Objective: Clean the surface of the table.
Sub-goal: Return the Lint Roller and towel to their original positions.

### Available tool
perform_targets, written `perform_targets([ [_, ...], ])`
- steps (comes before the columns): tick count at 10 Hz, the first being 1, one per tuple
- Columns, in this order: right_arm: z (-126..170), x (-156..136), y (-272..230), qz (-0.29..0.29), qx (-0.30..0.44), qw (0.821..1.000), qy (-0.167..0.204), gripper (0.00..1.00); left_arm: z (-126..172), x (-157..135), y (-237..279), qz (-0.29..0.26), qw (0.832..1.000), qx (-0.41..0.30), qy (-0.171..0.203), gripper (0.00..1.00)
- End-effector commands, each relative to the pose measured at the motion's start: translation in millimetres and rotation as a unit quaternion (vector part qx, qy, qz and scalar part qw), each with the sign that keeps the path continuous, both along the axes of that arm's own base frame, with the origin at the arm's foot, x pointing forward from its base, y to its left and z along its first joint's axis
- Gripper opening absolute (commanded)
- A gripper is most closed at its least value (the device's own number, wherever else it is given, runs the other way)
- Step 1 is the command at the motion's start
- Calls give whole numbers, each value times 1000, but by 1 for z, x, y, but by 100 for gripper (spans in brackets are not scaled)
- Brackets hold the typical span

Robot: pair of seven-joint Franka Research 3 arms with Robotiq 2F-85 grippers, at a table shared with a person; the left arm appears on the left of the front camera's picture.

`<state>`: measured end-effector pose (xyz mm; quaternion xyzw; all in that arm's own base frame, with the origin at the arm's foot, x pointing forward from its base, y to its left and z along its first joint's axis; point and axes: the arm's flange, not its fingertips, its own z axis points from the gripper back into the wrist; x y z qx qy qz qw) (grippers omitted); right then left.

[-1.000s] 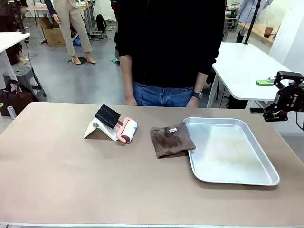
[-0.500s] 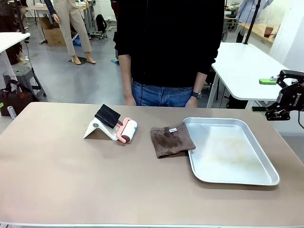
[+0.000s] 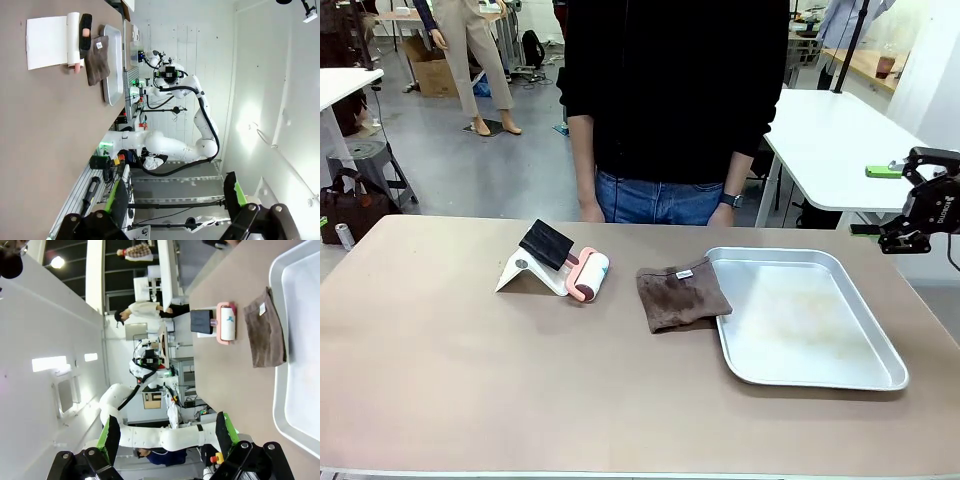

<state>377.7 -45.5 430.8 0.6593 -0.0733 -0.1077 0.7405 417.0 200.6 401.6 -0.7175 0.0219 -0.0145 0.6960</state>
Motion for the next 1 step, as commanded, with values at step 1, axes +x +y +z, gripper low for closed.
perform_targets([
  [1,4,-1,-1,-2,10,1000,-5,100,3,-4,2,-2,1000,2,-1,100],
])
